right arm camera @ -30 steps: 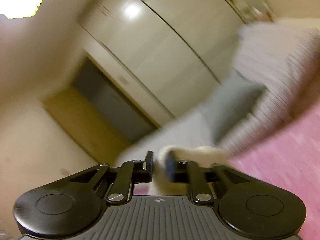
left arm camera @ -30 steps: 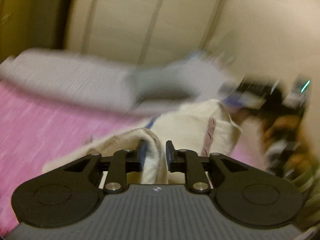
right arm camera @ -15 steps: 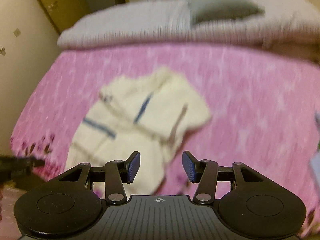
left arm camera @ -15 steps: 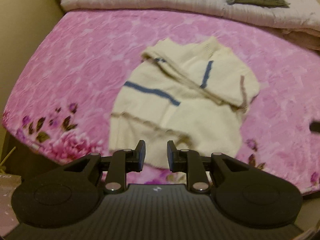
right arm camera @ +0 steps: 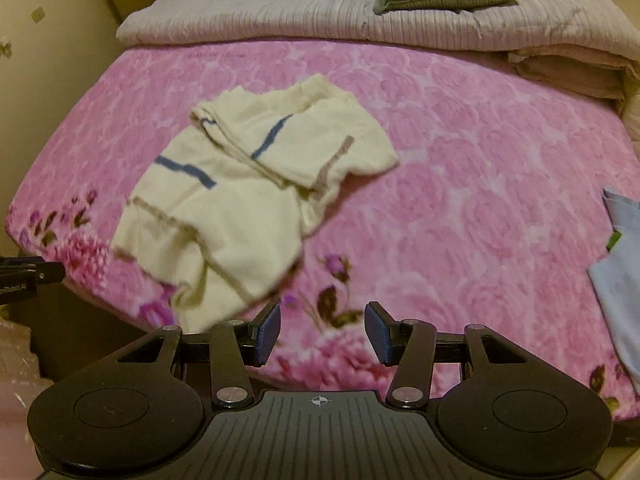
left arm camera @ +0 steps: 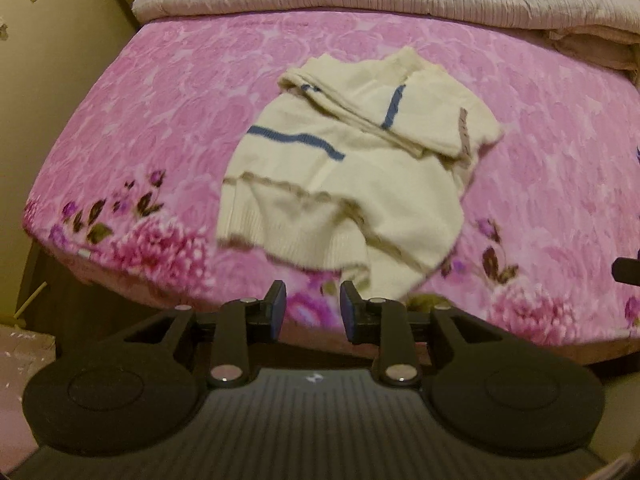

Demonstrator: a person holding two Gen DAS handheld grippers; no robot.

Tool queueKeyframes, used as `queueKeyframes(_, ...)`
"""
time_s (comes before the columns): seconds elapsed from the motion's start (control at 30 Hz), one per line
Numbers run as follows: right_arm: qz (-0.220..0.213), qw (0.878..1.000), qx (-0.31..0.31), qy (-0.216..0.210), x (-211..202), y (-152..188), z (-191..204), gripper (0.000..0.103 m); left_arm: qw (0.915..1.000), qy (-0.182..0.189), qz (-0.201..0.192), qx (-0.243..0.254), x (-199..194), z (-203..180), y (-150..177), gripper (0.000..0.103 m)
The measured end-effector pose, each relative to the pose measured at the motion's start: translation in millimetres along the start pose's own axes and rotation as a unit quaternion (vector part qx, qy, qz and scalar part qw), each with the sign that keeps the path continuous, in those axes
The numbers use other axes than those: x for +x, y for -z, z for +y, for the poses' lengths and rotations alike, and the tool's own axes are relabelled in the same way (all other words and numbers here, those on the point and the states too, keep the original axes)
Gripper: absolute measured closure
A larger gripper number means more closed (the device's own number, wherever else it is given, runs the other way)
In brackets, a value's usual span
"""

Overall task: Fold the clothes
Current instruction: 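Carry the sweater with both grippers and drop it on the open bed, then move both open grippers toward the crumpled sweater on the bed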

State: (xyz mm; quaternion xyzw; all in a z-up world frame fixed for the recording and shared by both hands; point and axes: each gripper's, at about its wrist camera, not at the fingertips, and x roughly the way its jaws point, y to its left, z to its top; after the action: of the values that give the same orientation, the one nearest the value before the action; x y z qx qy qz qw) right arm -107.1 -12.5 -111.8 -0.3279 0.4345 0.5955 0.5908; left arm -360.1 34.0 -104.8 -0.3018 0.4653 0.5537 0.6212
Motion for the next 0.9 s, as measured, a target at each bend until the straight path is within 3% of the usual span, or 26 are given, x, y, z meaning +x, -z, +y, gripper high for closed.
queueKeyframes(0.37, -0.018, 0.999, -0.016, -0.031, -25.7, 48.7, 2.5, 0.052, 0.9994, -0.017, -0.029, -0.005, -49.5, -7.7, 46.7, 0.074)
queueKeyframes(0.67, -0.031, 0.999, 0.006, -0.021, -36.9, 54.9, -11.9, 0.052, 0.999, -0.008, -0.042, 0.013, -50.0, -13.0, 38.5, 0.071)
queueKeyframes(0.9, -0.025, 0.999, 0.032, -0.003, -21.6, 41.4, -20.1, 0.052, 0.9986, 0.027, -0.039, 0.025, -17.1, 2.3, 14.2, 0.071)
